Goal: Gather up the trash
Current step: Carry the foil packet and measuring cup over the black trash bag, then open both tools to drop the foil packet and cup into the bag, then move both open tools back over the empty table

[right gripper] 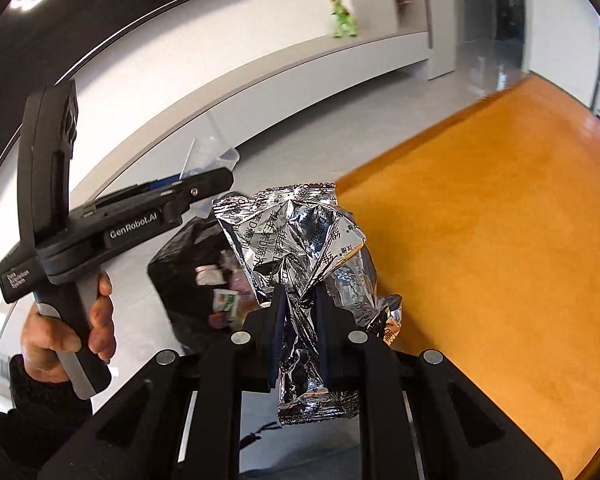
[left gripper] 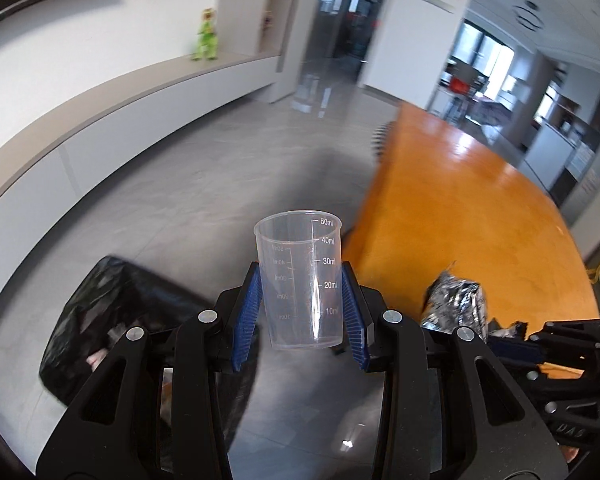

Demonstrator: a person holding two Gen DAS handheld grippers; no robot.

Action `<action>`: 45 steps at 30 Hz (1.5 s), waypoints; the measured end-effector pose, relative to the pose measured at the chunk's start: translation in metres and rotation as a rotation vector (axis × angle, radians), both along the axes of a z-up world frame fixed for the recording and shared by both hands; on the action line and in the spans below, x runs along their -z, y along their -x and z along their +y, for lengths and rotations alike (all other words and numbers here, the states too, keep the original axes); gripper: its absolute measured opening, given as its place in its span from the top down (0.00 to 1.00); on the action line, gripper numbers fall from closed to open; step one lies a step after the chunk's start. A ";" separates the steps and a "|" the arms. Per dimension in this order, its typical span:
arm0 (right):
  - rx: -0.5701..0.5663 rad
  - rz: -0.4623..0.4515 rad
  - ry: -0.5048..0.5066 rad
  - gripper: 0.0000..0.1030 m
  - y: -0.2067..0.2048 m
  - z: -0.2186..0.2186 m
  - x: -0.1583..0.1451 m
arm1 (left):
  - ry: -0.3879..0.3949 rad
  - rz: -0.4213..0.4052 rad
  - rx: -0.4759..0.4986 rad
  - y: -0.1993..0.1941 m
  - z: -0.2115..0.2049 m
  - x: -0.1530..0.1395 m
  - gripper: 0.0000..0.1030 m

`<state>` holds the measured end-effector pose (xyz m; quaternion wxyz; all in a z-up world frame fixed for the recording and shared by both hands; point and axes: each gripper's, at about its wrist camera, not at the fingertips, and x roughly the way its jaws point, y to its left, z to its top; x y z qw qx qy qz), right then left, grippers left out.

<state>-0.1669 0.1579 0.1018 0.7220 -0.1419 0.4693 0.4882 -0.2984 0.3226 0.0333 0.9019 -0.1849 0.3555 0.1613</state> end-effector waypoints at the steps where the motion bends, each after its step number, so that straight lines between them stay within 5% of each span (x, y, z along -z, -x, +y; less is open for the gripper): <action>1: -0.018 0.006 0.002 0.85 0.004 0.007 0.002 | 0.006 0.005 -0.025 0.009 0.008 0.004 0.62; 12: -0.224 0.049 0.037 0.85 0.057 0.092 0.019 | 0.044 0.051 -0.297 0.105 0.073 0.033 0.62; 23: -0.294 0.090 0.018 0.85 0.077 0.146 0.014 | -0.008 0.072 -0.505 0.160 0.116 0.022 0.62; 24: -0.292 0.093 0.016 0.83 0.075 0.148 0.013 | -0.016 0.077 -0.515 0.159 0.119 0.021 0.62; 26: -0.294 0.088 0.002 0.61 0.071 0.155 0.012 | -0.016 0.076 -0.533 0.161 0.123 0.020 0.62; 27: -0.293 0.072 0.006 0.33 0.072 0.159 0.010 | -0.013 0.068 -0.542 0.163 0.125 0.019 0.60; 28: -0.266 0.037 0.008 0.20 0.074 0.164 0.008 | -0.024 0.083 -0.565 0.164 0.127 0.018 0.52; 29: -0.247 0.016 -0.003 0.19 0.075 0.165 0.006 | -0.042 0.102 -0.592 0.163 0.127 0.017 0.06; 32: -0.254 -0.003 -0.013 0.19 0.075 0.163 0.000 | -0.118 0.098 -0.682 0.169 0.127 0.011 0.06; 37: -0.254 -0.016 -0.017 0.19 0.076 0.155 -0.003 | -0.038 0.063 -0.697 0.171 0.136 0.011 0.06; 45: -0.240 0.002 -0.033 0.19 0.068 0.150 -0.007 | -0.043 0.043 -0.671 0.162 0.121 0.000 0.06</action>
